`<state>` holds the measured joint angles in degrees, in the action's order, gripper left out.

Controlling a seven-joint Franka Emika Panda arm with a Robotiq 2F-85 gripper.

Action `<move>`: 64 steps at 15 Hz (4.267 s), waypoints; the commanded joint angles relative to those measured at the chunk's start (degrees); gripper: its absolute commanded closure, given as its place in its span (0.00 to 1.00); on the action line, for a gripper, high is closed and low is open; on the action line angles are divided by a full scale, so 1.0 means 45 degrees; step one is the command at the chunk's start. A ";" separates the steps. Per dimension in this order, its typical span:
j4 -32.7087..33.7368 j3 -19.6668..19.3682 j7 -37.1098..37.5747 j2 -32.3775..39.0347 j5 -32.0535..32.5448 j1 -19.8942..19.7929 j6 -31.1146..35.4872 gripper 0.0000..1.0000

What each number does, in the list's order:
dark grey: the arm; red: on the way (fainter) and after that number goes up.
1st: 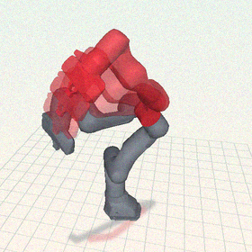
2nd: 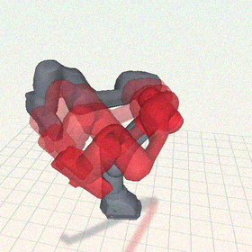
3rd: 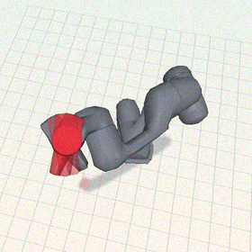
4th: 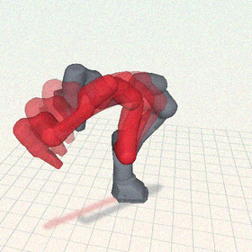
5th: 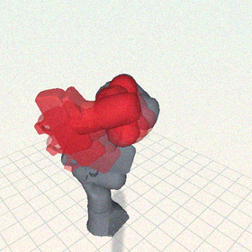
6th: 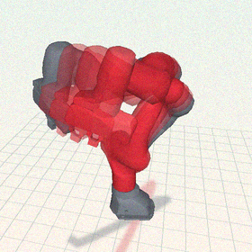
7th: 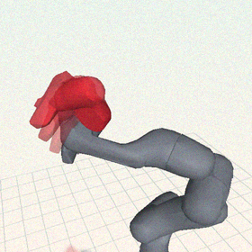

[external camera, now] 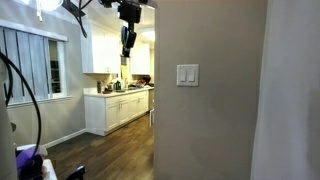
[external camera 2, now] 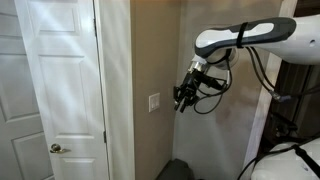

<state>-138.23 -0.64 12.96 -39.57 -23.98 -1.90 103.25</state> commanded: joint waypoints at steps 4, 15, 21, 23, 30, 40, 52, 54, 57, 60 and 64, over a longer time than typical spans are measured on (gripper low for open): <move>0.0398 0.0322 0.2011 0.1954 -0.1437 -0.0392 0.4840 1.00; 0.0750 0.1440 0.7117 0.5054 -0.0790 -0.0496 1.2530 1.00; 0.0362 0.0945 0.8205 0.5243 -0.1252 -0.0102 1.2675 1.00; 0.0587 0.0916 0.8471 0.5671 -0.1300 -0.0060 1.3067 1.00; 0.1600 0.0815 0.9331 0.7387 -0.1294 0.0064 1.3691 1.00; 0.2763 0.0716 1.0052 0.9095 -0.1208 0.0256 1.4291 1.00; 0.3060 0.0641 1.0720 0.8959 -0.2171 0.0384 1.2624 1.00; 0.3015 0.0620 1.0722 0.8914 -0.2104 0.0389 1.2063 1.00; 0.3023 0.0630 1.0705 0.8951 -0.2057 0.0494 1.1815 1.00; 0.2958 0.0633 1.0674 0.8965 -0.1930 0.0591 1.2162 1.00; 0.2925 0.0560 1.0683 0.8940 -0.1606 0.0561 1.2247 1.00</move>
<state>-124.86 2.40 59.93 0.97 -31.92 0.29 157.68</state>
